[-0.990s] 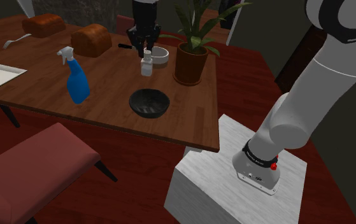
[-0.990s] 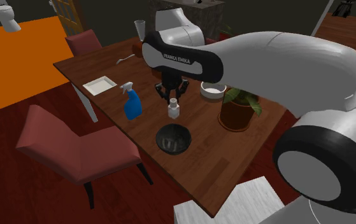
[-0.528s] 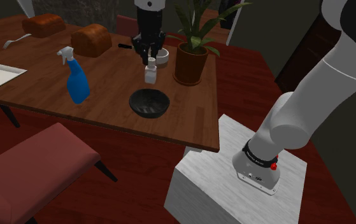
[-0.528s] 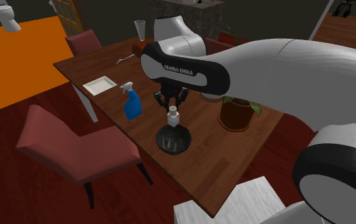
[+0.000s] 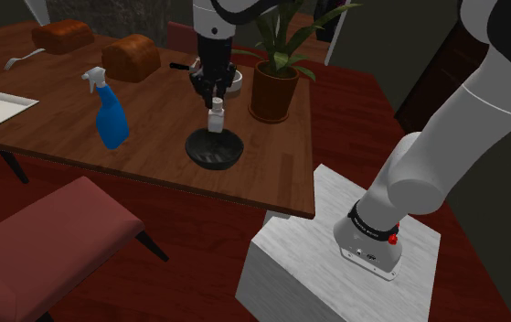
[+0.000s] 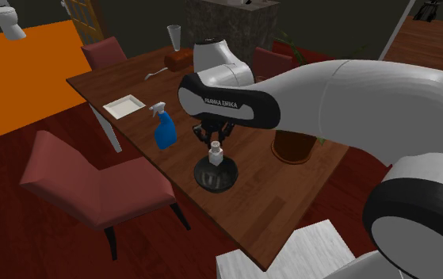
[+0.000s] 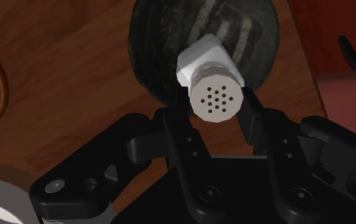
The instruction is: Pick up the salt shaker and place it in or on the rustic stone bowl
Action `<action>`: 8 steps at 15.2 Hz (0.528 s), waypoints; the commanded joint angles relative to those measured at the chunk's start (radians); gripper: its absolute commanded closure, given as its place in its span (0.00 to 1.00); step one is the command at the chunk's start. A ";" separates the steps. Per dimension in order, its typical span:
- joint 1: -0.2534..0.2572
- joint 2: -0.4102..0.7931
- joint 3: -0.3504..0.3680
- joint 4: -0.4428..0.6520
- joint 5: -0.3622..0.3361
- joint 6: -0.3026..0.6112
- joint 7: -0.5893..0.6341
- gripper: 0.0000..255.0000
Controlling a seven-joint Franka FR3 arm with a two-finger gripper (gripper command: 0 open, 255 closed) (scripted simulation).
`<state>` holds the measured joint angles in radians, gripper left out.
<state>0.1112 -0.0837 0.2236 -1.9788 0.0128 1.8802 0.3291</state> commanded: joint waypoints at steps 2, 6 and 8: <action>0.001 0.009 0.001 -0.031 -0.002 0.040 0.002 1.00; 0.001 0.021 0.002 -0.072 -0.004 0.093 0.004 1.00; 0.001 0.029 0.003 -0.091 -0.006 0.120 0.006 1.00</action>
<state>0.1114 -0.0620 0.2249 -2.0612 0.0082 1.9838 0.3318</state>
